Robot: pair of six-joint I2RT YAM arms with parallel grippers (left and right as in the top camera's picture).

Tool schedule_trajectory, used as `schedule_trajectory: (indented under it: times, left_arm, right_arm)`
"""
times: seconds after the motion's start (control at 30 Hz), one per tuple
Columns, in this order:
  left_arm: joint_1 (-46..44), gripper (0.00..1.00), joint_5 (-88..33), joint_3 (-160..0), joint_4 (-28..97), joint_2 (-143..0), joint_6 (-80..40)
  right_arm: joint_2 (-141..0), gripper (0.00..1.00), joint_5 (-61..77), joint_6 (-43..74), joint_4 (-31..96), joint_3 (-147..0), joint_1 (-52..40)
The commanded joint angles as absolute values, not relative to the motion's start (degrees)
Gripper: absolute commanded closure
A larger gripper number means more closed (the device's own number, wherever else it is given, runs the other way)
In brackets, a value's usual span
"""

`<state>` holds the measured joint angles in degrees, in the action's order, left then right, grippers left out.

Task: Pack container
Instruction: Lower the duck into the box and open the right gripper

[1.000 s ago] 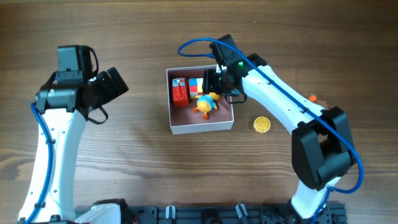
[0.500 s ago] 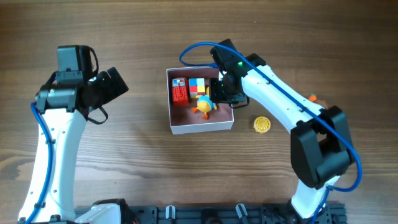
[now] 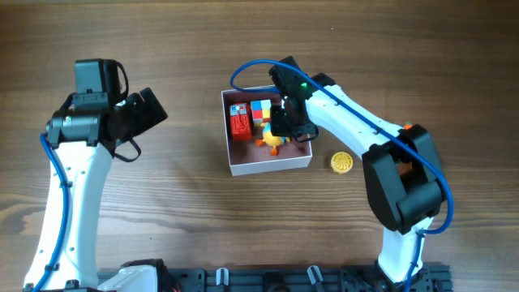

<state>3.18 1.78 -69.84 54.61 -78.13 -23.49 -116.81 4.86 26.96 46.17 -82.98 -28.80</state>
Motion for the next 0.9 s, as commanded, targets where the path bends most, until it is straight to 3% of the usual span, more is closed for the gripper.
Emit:
schedule_trajectory:
  times: [0.0, 0.6, 0.87]
  left_arm:
    - [3.6, 0.02, 1.5, -69.3, 54.5, -78.6, -24.3]
    - [3.6, 0.02, 2.2, -69.3, 54.3, -78.6, -24.3]
    - [3.6, 0.02, 2.2, -69.3, 54.3, -78.6, -24.3]
  right_arm:
    - [-114.8, 0.96, -1.0, 26.8, 44.9, -83.0, -28.6]
    - [-114.5, 0.96, -9.7, 18.1, 34.1, -83.0, -28.6]
    - [-114.5, 0.96, -9.3, 16.5, 37.1, -83.0, -28.6]
